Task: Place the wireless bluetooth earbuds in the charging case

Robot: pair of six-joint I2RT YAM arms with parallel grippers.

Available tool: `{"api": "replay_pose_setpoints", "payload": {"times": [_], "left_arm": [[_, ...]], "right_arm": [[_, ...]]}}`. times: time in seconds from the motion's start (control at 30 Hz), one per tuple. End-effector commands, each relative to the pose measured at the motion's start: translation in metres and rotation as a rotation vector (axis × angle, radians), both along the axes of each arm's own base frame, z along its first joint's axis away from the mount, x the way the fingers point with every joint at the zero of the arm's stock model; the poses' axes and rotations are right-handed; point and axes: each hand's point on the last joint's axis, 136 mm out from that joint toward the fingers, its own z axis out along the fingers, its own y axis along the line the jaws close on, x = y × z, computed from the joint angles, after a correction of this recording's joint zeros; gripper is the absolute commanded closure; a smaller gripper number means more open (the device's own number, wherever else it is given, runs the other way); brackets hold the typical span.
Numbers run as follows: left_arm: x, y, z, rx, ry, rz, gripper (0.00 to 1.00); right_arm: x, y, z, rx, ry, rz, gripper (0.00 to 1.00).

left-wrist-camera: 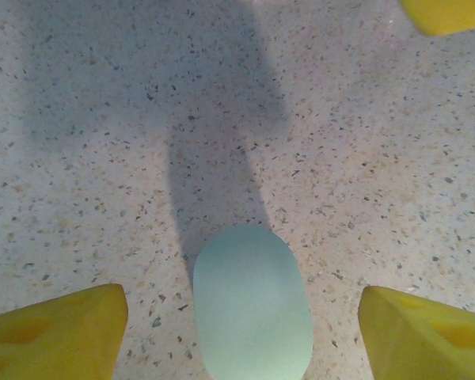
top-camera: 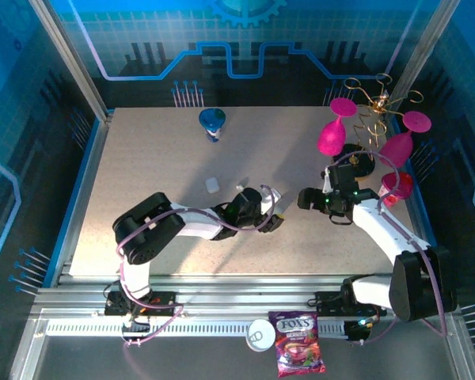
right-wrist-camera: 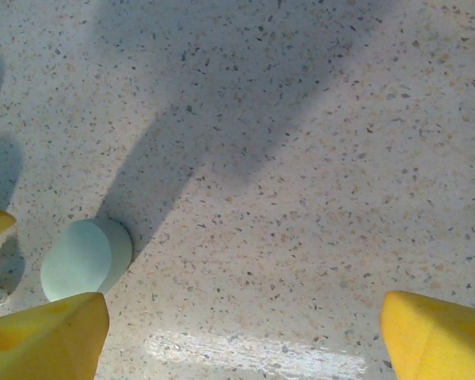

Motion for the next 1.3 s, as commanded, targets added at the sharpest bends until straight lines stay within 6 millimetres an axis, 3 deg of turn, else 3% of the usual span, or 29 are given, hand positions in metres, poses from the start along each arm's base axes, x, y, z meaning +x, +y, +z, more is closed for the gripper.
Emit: {"api": "replay_pose_setpoints", "payload": {"times": [0.0, 0.37, 0.6, 0.77, 1.03, 1.27], "left_arm": [[0.001, -0.005, -0.011, 0.027, 0.035, 0.014, 0.28], [0.001, -0.009, -0.025, 0.045, 0.055, 0.0, 0.46], [-0.001, -0.011, -0.009, 0.002, 0.028, -0.016, 0.6], [-0.01, -0.014, 0.021, -0.076, -0.043, -0.095, 0.61], [-0.036, -0.011, 0.092, -0.255, -0.213, -0.289, 0.61], [-0.04, 0.006, 0.133, -0.355, -0.345, -0.326, 0.6]], "right_arm": [[-0.001, 0.0, 0.002, 0.039, -0.01, -0.015, 0.11], [-0.001, -0.002, 0.004, 0.054, -0.014, -0.022, 0.11], [0.0, 0.001, 0.017, 0.099, -0.037, -0.02, 0.12], [0.0, 0.022, 0.035, 0.299, -0.054, 0.026, 0.13], [-0.005, 0.062, 0.075, 0.731, -0.083, 0.129, 0.16], [-0.017, 0.087, 0.108, 0.948, -0.116, 0.226, 0.18]]}}
